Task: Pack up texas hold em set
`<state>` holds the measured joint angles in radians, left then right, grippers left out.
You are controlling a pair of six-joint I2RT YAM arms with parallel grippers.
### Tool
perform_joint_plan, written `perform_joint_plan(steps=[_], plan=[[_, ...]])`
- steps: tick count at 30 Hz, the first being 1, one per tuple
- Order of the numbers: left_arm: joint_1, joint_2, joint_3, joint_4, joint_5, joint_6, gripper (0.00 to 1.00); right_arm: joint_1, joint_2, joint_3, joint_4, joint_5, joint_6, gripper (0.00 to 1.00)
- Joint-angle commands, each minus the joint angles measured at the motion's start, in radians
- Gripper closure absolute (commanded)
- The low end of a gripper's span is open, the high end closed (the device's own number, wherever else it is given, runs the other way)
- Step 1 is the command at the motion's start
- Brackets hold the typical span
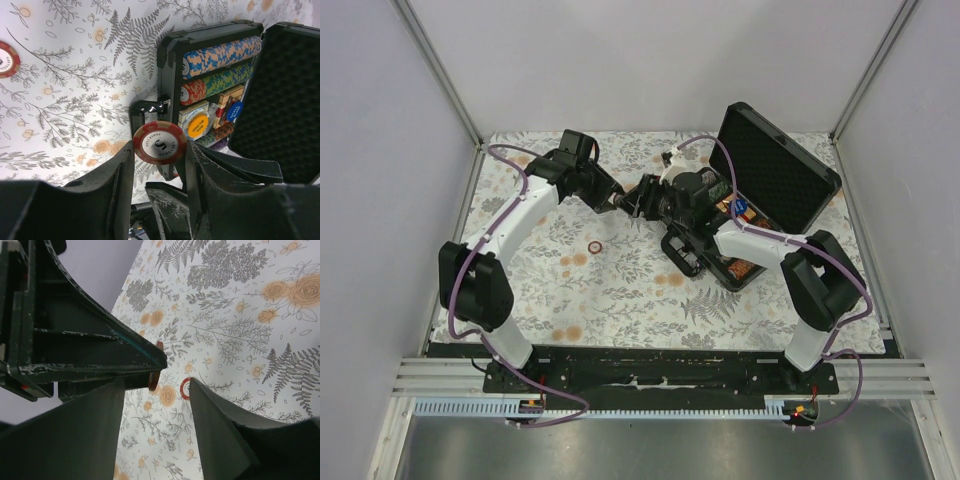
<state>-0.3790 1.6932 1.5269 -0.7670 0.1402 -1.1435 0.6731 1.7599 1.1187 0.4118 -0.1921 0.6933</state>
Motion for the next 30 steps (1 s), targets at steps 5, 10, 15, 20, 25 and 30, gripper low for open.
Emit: perform_joint_plan(steps=[5, 10, 15, 20, 25, 30], plan=[[-0.001, -0.055, -0.043, 0.069, 0.071, -0.114, 0.67, -0.001, -0.036, 0.027, 0.07, 0.074, 0.021, 0.5], [-0.003, -0.058, -0.047, 0.078, 0.073, -0.13, 0.67, -0.001, -0.019, 0.05, 0.062, 0.052, 0.032, 0.63], [-0.009, -0.055, -0.043, 0.081, 0.076, -0.134, 0.67, -0.001, -0.016, 0.058, 0.044, 0.059, 0.032, 0.81], [-0.015, -0.053, -0.05, 0.081, 0.078, -0.133, 0.66, -0.001, -0.013, 0.075, 0.009, 0.065, 0.022, 0.94], [-0.015, -0.058, -0.051, 0.083, 0.07, -0.13, 0.47, -0.003, -0.014, 0.084, -0.01, 0.066, 0.006, 1.0], [-0.012, -0.061, -0.044, 0.081, 0.024, -0.093, 0.17, -0.004, -0.031, 0.101, -0.08, 0.011, -0.084, 1.0]])
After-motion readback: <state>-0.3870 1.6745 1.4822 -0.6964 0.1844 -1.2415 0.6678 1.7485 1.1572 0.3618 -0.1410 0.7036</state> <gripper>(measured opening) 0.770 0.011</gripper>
